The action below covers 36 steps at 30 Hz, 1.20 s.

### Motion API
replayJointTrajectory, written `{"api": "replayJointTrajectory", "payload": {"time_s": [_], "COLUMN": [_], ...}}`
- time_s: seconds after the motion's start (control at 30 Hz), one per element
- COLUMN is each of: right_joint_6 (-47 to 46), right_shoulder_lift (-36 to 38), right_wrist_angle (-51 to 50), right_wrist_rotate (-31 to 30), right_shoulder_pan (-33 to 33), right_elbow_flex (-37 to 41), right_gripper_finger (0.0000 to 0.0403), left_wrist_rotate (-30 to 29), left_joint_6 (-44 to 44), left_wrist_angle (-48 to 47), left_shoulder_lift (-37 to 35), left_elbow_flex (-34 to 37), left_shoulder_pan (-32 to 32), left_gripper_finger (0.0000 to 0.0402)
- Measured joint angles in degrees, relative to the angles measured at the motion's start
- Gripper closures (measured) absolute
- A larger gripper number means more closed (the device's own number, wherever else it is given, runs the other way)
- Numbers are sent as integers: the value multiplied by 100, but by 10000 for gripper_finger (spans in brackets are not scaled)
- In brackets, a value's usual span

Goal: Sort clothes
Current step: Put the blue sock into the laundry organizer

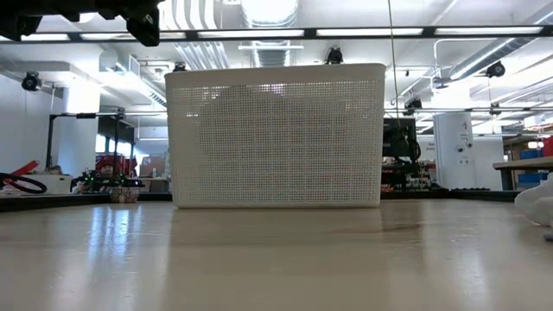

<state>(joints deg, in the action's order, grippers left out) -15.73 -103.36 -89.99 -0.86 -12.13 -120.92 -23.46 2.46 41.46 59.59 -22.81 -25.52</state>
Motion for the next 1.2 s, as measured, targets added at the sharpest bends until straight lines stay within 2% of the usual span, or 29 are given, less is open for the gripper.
{"api": "replayJointTrajectory", "payload": {"time_s": [0.3, 0.4, 0.53, 0.73, 0.87, 1.03, 1.2], "right_joint_6": [-1996, -2653, -3432, -3961, -4133, -4228, -4160], "right_shoulder_lift": [82, 82, 82, 82, 82, 82, 84], "right_wrist_angle": [34, 206, 697, 1774, 2258, 2345, 2465], "right_wrist_rotate": [516, 817, 1111, 1204, 1200, 1206, 1499], "right_shoulder_pan": [-1635, -2044, -2442, -2778, -2831, -2836, -2848], "right_elbow_flex": [1871, 2362, 2789, 3093, 3303, 3632, 3981], "right_gripper_finger": [395, 373, 322, 230, 183, 145, 130], "left_wrist_rotate": [-2, -2, -2, -2, -2, -2, 0], "left_joint_6": [-2, 0, 9, 96, 101, 105, 107], "left_wrist_angle": [3, 5, 15, 102, 100, 98, 96], "left_shoulder_lift": [0, 0, 0, 0, 0, 0, 0], "left_elbow_flex": [0, 0, 0, 0, 0, 0, 0], "left_shoulder_pan": [-4, -4, -2, 0, 0, 0, 0], "left_gripper_finger": [402, 402, 402, 402, 402, 402, 402]}}
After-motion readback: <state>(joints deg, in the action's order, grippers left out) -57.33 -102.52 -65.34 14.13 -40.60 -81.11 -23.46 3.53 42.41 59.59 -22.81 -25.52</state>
